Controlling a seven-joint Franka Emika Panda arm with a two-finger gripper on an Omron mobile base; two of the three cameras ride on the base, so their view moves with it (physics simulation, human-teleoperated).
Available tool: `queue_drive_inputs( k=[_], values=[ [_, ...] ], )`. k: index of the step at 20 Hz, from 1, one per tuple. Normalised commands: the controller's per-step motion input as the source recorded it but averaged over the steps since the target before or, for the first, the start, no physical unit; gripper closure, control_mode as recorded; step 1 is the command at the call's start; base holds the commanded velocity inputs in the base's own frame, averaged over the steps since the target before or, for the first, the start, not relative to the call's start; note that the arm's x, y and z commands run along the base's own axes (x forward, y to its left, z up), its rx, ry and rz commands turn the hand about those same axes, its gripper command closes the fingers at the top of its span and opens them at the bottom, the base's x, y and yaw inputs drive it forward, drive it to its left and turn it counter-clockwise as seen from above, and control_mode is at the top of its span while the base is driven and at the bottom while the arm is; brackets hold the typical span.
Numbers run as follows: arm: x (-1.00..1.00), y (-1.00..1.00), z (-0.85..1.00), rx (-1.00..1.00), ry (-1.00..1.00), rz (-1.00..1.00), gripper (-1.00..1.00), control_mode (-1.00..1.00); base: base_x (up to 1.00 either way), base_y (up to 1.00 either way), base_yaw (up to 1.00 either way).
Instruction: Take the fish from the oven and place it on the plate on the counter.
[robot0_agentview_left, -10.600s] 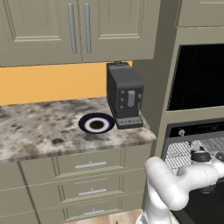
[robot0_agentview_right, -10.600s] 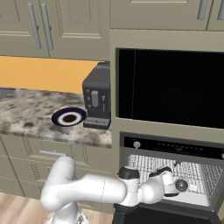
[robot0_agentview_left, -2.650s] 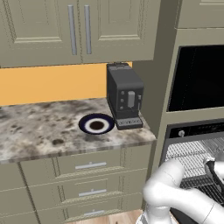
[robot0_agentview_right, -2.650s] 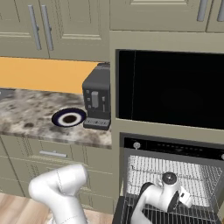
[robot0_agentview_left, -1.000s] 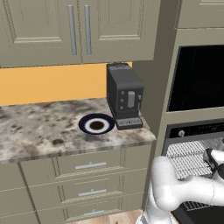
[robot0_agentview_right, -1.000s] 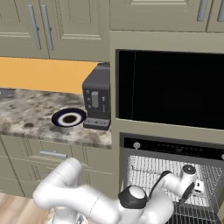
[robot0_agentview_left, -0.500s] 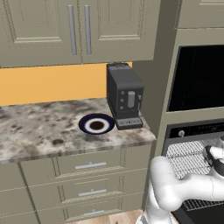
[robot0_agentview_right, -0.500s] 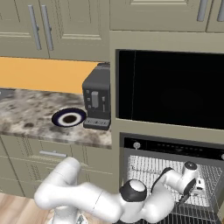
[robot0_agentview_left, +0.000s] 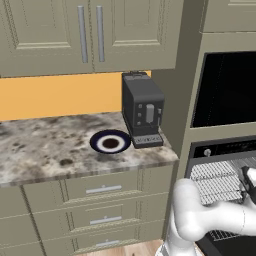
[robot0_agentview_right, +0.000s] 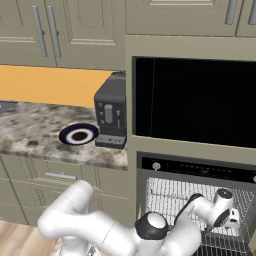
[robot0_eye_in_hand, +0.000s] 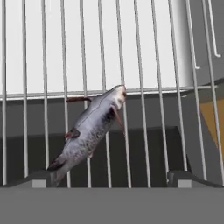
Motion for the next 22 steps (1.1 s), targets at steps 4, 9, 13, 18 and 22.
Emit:
queue_drive_inputs(
  k=[4,9,13,18,22],
  values=[
    [0.06,0.01,0.00,0.02,-0.06,0.00,-1.00,-1.00,0.00,0.00,0.00],
    [0.07,0.08,-0.04,0.05,0.00,-0.05,-1.00,-1.00,0.00,0.00,0.00],
    [0.08,0.19,-0.01,0.03,0.00,-0.12,-1.00,-1.00,0.00,0.00,0.00],
    [0.02,0.08,-0.10,0.05,0.00,-0.15,-1.00,-1.00,0.00,0.00,0.00],
    [0.00,0.16,-0.49,0.02,0.00,-0.13,-1.00,-1.00,0.00,0.00,0.00]
  ],
)
